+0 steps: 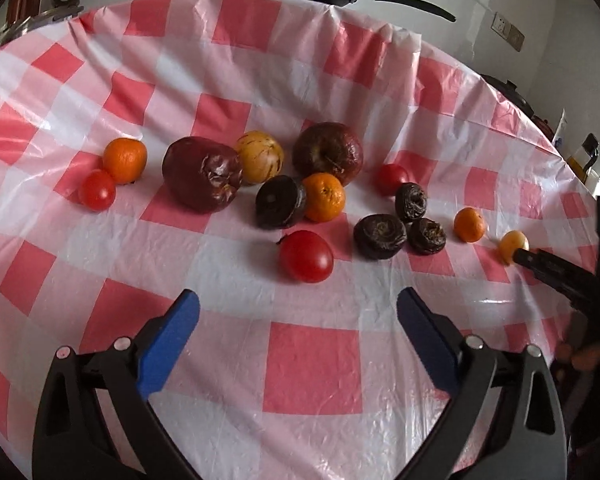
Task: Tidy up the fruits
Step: 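Grasp the yellow round fruit with the right gripper while the left gripper grasps a red tomato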
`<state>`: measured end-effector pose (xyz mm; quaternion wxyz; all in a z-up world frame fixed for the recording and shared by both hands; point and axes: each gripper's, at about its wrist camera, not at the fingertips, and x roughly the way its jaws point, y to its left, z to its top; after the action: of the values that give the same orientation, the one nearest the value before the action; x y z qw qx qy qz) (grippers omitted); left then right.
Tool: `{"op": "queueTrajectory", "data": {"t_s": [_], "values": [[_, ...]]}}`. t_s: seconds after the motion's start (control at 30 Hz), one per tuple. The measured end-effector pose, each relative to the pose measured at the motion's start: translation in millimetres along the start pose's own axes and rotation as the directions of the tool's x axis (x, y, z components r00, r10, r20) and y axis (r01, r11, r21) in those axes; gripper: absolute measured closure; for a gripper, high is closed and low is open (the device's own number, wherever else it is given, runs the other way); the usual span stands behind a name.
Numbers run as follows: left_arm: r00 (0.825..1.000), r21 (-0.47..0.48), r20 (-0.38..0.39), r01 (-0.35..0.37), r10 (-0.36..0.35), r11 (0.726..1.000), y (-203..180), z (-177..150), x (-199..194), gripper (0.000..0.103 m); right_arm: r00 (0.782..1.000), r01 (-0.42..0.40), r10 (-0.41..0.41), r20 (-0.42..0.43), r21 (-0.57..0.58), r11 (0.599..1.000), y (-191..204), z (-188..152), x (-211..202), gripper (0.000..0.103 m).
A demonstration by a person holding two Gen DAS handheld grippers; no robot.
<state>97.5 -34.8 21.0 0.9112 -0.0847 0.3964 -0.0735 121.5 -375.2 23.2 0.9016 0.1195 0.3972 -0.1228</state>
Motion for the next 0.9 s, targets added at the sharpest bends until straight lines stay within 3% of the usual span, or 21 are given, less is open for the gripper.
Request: {"op": "queueTrajectory", "data": {"t_s": [0.23, 0.37, 0.5, 0.57, 0.77, 0.83, 0.9], "values": [[1.000, 0.027, -0.008, 0.003, -0.003, 1.000, -2, -2, 0, 0.007, 1.000, 0.019, -0.019, -0.018, -0.015, 1.000, 8, 19, 29, 0.057], [0.999, -0.002, -0.053, -0.007, 0.007, 1.000, 5, 1, 9, 0.007, 0.999, 0.032, -0.032, -0.013, -0.040, 0.999, 14, 20, 35, 0.060], [0.995, 0.011, -0.076, -0.060, 0.061, 0.998, 6, 9, 20, 0.017, 1.000, 0.015, -0.014, 0.012, -0.023, 1.000, 12, 10, 23, 0.060], [0.990, 0.061, -0.056, -0.124, 0.127, 0.990, -1, 16, 26, 0.021, 1.000, -0.011, 0.011, 0.001, 0.003, 1.000, 5, 10, 24, 0.060], [0.987, 0.120, -0.110, -0.100, 0.113, 0.988, -14, 29, 50, 0.032, 0.999, -0.043, 0.043, -0.004, 0.027, 0.999, -11, 9, 19, 0.060], [0.987, 0.136, -0.104, -0.104, 0.119, 0.985, -18, 31, 54, 0.043, 0.999, -0.048, 0.048, -0.004, 0.033, 0.998, -10, 12, 17, 0.060], [0.987, 0.156, -0.094, -0.117, 0.133, 0.981, -21, 29, 52, 0.066, 0.999, -0.050, 0.050, -0.004, 0.034, 0.998, -12, 10, 17, 0.060]]}}
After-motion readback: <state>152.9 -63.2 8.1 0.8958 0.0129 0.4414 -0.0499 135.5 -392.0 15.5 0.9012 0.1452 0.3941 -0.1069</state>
